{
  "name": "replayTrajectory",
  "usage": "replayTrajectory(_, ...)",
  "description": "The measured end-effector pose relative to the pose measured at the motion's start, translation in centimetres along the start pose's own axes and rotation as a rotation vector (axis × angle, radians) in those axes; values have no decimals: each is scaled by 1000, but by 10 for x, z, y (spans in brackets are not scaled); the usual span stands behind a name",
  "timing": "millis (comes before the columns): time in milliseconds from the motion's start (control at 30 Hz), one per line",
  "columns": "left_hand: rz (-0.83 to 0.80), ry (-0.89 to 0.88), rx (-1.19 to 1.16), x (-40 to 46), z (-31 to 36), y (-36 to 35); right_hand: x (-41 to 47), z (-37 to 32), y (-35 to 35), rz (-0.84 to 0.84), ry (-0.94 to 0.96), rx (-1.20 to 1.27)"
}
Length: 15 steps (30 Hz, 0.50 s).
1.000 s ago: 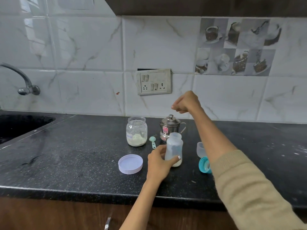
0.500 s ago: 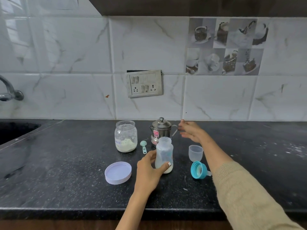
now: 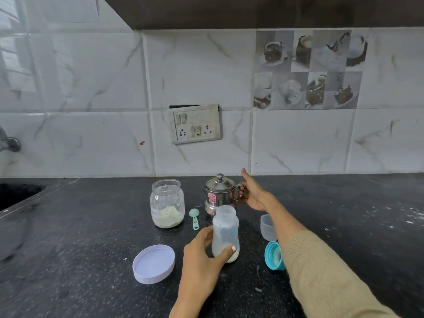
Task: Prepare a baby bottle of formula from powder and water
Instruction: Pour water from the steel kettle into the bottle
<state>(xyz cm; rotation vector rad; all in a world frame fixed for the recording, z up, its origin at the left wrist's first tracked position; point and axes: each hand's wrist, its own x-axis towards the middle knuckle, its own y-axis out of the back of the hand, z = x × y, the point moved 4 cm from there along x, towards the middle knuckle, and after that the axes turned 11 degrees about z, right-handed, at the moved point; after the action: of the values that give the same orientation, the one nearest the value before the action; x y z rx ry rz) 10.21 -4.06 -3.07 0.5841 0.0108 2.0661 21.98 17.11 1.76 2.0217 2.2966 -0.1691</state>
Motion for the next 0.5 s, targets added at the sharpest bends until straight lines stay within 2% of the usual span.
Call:
replayTrajectory(333, 8, 15, 16, -1, 2, 0, 0, 2, -6, 2, 38, -33)
replayTrajectory(500, 2, 16, 21, -2, 3, 1, -3, 2, -8, -15, -13, 17)
